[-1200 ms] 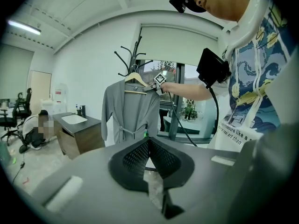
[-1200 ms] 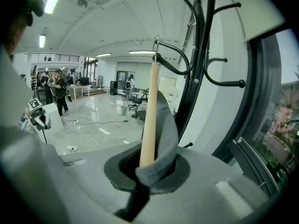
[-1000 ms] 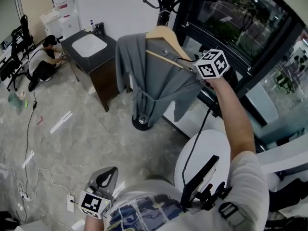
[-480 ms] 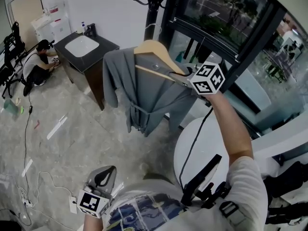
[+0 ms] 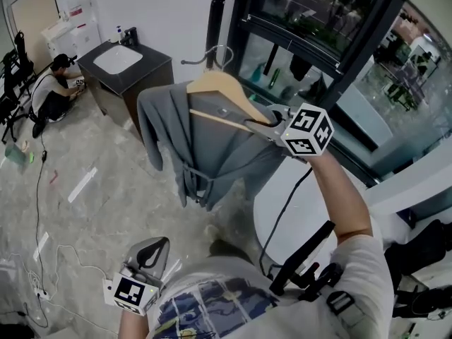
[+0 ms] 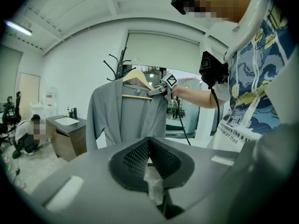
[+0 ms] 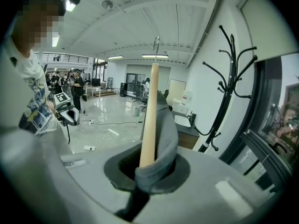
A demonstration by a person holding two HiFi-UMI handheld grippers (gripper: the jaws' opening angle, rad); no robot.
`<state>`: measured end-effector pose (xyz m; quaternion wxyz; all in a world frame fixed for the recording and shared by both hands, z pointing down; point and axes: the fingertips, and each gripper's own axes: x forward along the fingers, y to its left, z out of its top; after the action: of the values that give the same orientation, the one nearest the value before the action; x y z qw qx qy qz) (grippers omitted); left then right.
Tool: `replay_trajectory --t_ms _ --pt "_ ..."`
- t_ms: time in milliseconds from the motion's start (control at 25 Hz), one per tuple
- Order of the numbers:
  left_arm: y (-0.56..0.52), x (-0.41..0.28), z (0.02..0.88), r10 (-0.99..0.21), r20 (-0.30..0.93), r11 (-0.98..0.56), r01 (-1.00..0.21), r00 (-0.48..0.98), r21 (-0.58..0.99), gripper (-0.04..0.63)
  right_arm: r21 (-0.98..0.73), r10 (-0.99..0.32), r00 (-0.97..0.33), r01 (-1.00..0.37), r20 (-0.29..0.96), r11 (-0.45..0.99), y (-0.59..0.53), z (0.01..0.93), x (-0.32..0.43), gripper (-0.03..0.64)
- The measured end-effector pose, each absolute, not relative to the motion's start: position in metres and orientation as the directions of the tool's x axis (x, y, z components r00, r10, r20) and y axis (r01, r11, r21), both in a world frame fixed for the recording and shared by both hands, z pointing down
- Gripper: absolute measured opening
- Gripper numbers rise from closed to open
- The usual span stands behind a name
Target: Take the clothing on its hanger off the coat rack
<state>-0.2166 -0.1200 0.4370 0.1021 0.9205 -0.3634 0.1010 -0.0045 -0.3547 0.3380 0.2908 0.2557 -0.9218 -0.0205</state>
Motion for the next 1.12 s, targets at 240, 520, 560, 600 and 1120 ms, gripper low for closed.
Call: replay_trajectory --t_ms 240,520,560,600,1120 --pt "-0.092 -0.219 0.435 -0.643 0.252 -0.723 -0.682 0.724 0.114 0.003 0.197 -0.469 -0.715 -0.433 0.518 0.879 -0.296 0.338 -0.018 0.005" --pt "-0.076 -0.213 0.426 -0.639 0.235 -0.732 -0.673 0.732 0.104 0.003 0.207 -0.455 -0.73 -0.409 0.509 0.889 -0.247 0.335 -0.026 0.005" --pt "-0.072 -0.212 0.427 -0.637 0.241 -0.733 -0.672 0.732 0.104 0.003 0.205 -0.452 -0.732 -0.407 0.509 0.89 -0.239 0.337 -0.026 0.005" --pt "-0.07 -0.211 0.427 -0.636 0.245 -0.734 -0.672 0.732 0.102 0.003 0.203 -0.449 -0.734 -0.405 0.509 0.892 -0.232 0.337 -0.026 0.005" --pt "-0.057 -0.189 0.428 -0.611 0.254 -0.756 -0.648 0.75 0.093 0.003 0.194 -0.408 -0.751 -0.361 0.52 0.912 -0.173 0.361 -0.036 0.005"
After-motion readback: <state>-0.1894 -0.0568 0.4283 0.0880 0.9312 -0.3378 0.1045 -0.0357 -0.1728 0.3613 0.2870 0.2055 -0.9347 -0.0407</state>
